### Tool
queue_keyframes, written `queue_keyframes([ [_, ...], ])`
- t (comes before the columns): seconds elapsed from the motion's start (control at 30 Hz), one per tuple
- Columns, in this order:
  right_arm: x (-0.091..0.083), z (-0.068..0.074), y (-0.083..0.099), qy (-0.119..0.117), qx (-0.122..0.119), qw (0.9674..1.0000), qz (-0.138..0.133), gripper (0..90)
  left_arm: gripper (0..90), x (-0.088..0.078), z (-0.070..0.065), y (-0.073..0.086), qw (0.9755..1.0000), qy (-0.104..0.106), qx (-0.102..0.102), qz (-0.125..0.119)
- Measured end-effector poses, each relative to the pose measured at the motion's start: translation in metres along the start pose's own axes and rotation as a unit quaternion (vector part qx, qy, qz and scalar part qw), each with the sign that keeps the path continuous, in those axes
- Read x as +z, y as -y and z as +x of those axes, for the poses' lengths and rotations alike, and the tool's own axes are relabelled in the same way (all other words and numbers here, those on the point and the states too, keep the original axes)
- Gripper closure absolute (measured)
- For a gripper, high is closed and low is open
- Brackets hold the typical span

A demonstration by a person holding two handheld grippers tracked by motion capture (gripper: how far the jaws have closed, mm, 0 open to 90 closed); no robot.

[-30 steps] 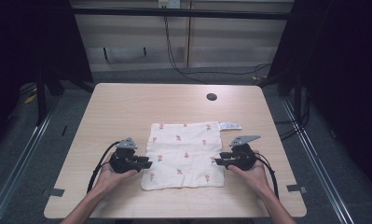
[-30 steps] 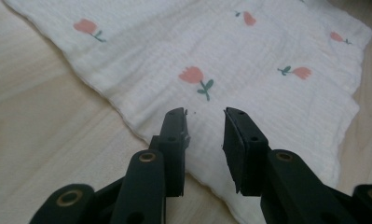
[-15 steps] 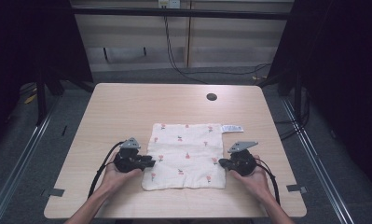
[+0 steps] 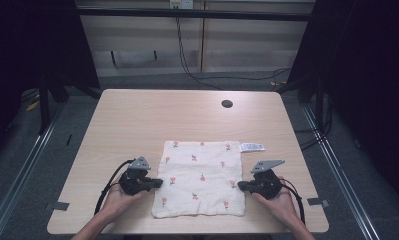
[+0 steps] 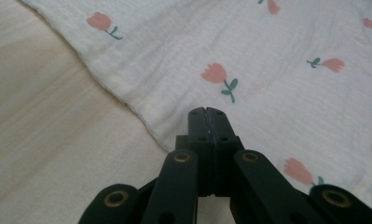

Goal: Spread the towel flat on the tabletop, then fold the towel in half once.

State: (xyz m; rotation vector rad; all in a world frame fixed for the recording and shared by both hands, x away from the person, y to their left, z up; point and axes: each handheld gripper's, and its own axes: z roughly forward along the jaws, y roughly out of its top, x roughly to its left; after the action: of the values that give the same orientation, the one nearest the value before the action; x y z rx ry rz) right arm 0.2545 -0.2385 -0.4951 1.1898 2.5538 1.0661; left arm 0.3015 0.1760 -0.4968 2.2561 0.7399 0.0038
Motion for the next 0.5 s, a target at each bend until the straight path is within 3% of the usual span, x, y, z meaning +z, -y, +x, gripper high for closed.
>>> queue_keyframes([
  [0.13, -0.003, 0.004, 0.003, -0.005, 0.004, 1.0000, 0.005, 88.7, 82.5, -0.003, -0.004, 0.001, 0.9999, 0.014, -0.001, 0.009],
  [0.2, -0.003, 0.003, 0.001, -0.006, 0.001, 1.0000, 0.002, 82.4, 79.1, -0.003, -0.003, 0.000, 0.9999, 0.011, -0.009, 0.003],
  [0.33, -0.011, -0.008, -0.008, -0.008, 0.012, 0.9993, -0.033, 76.8, 74.7, -0.007, 0.004, -0.007, 0.9993, 0.009, -0.029, -0.024],
  [0.5, -0.019, -0.025, -0.022, 0.012, 0.022, 0.9982, -0.054, 72.9, 69.4, -0.005, 0.016, -0.013, 0.9988, 0.005, -0.038, -0.029],
])
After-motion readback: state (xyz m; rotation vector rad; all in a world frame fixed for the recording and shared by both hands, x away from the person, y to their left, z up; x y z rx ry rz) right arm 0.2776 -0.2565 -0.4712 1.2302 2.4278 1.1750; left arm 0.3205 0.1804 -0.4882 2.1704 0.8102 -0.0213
